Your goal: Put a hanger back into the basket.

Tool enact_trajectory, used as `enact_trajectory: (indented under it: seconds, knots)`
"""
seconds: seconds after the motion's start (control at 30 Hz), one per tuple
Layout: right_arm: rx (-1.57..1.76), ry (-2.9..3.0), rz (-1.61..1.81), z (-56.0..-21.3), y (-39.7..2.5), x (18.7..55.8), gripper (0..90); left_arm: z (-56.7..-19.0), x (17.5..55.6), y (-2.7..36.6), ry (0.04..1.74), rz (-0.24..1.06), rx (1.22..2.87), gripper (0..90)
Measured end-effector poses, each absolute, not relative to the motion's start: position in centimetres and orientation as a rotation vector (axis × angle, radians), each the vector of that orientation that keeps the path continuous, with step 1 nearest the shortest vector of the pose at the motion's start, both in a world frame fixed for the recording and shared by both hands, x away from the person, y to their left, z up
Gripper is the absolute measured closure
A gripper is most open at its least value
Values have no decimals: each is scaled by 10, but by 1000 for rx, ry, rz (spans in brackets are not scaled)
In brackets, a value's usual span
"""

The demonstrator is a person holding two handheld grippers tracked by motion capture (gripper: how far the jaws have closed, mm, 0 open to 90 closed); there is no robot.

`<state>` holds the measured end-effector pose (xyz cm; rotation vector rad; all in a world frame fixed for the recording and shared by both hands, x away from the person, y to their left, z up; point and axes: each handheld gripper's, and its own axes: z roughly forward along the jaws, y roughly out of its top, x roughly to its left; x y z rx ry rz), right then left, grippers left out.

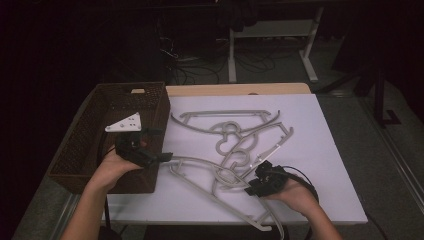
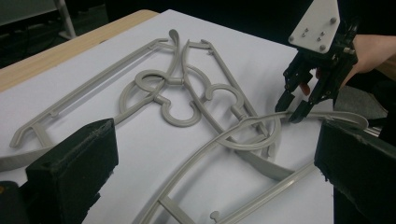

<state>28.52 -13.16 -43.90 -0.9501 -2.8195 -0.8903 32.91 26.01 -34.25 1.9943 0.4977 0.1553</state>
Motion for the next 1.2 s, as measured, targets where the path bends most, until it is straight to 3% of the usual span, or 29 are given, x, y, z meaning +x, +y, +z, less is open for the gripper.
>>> enact_trajectory:
  seconds: [0.43,1.2]
  knots:
    - [-1009,-2848,-864,-437,-137,290,796,-343,330,260,501,156,1992,0]
    - [-910,-3004,-1003,-430,-167,351,761,-342,322,236,464,146,2027,0]
